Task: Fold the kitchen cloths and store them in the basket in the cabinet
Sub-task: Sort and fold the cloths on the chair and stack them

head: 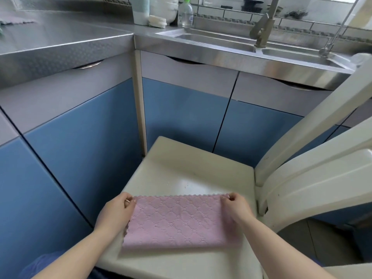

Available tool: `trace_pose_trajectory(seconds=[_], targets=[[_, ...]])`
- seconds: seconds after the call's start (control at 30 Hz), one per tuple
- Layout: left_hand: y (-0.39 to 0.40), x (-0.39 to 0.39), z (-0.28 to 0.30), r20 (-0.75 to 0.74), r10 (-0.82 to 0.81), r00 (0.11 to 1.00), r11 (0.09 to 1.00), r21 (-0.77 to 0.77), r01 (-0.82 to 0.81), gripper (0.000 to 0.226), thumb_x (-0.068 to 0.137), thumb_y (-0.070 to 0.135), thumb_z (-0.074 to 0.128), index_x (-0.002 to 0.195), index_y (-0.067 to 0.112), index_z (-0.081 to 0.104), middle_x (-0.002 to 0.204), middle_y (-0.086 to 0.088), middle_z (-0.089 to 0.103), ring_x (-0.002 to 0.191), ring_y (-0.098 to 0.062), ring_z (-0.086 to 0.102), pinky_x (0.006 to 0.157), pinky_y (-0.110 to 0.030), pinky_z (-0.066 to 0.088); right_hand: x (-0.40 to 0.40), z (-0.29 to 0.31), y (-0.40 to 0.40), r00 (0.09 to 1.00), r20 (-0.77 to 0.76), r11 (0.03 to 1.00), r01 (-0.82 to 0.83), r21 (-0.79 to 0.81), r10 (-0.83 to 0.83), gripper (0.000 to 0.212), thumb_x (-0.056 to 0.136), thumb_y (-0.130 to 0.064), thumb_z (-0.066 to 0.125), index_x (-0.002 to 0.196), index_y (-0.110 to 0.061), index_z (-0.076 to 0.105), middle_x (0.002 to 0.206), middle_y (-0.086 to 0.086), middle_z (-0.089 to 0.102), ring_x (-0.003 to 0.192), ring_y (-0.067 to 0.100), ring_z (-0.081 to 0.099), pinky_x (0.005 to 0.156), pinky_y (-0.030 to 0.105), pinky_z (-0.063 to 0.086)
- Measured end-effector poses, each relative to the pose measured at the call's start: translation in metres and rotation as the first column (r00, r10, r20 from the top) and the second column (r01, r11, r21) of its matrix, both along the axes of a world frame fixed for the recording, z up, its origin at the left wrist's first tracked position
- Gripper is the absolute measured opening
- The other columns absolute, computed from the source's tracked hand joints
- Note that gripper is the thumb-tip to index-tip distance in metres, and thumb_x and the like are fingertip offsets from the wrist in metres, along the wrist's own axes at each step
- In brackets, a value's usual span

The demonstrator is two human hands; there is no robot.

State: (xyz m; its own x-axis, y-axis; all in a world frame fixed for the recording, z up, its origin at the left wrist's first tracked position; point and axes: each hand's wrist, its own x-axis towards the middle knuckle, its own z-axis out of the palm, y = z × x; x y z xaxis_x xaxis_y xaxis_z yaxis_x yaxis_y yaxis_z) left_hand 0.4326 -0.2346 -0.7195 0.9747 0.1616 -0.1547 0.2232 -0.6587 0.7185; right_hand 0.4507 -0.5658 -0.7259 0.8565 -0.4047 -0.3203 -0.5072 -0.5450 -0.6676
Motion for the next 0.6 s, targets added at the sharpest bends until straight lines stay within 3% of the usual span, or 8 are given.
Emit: trace_pose_trajectory(seconds=[0.2, 0.3, 0.37, 0.5, 0.6], targets=[[0.000, 0.009, -0.005, -0.008, 0.019, 1.000, 0.980, 0.200, -0.017, 0.017, 0.093, 0.039, 0.050, 0.085, 0.027, 0.058, 0.067, 0.010, 0.062, 0.061, -0.013, 0.058, 0.057, -0.027, 0.046, 0.009, -0.002, -0.003, 0.996, -0.011, 0.989, -0.091, -0.115, 0.091, 0.021, 0.089, -0.039, 0.056, 0.090, -0.020, 0.065, 0.074, 0.001, 0.063, 0.070, 0.023, 0.057, 0.052, 0.024, 0.034], [-0.001, 0.011, -0.006, -0.022, 0.006, 1.000, 0.976, 0.216, -0.001, 0.021, 0.094, 0.041, 0.048, 0.081, 0.026, 0.056, 0.059, 0.008, 0.056, 0.056, -0.015, 0.053, 0.055, -0.026, 0.042, 0.008, -0.003, -0.003, 0.997, -0.019, 0.994, -0.080, -0.078, 0.078, 0.022, 0.089, -0.039, 0.056, 0.090, -0.019, 0.065, 0.065, 0.002, 0.059, 0.052, 0.021, 0.053, 0.038, 0.018, 0.030], [-0.002, 0.011, -0.003, -0.053, 0.001, 0.999, 0.978, 0.211, 0.010, 0.023, 0.094, 0.042, 0.047, 0.082, 0.025, 0.056, 0.059, 0.007, 0.056, 0.056, -0.015, 0.053, 0.056, -0.027, 0.043, 0.006, -0.002, -0.002, 0.998, -0.013, 0.997, -0.056, -0.061, 0.055, 0.023, 0.089, -0.039, 0.055, 0.092, -0.019, 0.065, 0.065, 0.002, 0.058, 0.047, 0.023, 0.053, 0.037, 0.017, 0.033], [0.001, 0.008, 0.010, -0.027, 0.021, 0.999, 0.971, 0.240, -0.013, 0.017, 0.093, 0.041, 0.046, 0.093, 0.025, 0.050, 0.077, 0.007, 0.063, 0.065, -0.014, 0.061, 0.060, -0.029, 0.049, -0.004, 0.017, 0.002, 0.983, 0.177, 0.976, -0.008, -0.217, 0.048, 0.015, 0.091, -0.034, 0.052, 0.096, -0.023, 0.061, 0.093, -0.003, 0.067, 0.077, 0.020, 0.061, 0.065, 0.030, 0.047], [-0.006, 0.002, 0.014, 0.142, -0.049, 0.989, 0.937, 0.349, -0.004, 0.019, 0.094, 0.032, 0.049, 0.107, 0.021, 0.057, 0.104, 0.005, 0.059, 0.090, -0.015, 0.057, 0.076, -0.032, 0.048, -0.013, 0.031, 0.027, 0.901, 0.350, 0.945, -0.158, -0.288, 0.257, 0.017, 0.092, -0.023, 0.053, 0.100, -0.017, 0.067, 0.102, -0.001, 0.066, 0.092, 0.017, 0.058, 0.077, 0.030, 0.042]])
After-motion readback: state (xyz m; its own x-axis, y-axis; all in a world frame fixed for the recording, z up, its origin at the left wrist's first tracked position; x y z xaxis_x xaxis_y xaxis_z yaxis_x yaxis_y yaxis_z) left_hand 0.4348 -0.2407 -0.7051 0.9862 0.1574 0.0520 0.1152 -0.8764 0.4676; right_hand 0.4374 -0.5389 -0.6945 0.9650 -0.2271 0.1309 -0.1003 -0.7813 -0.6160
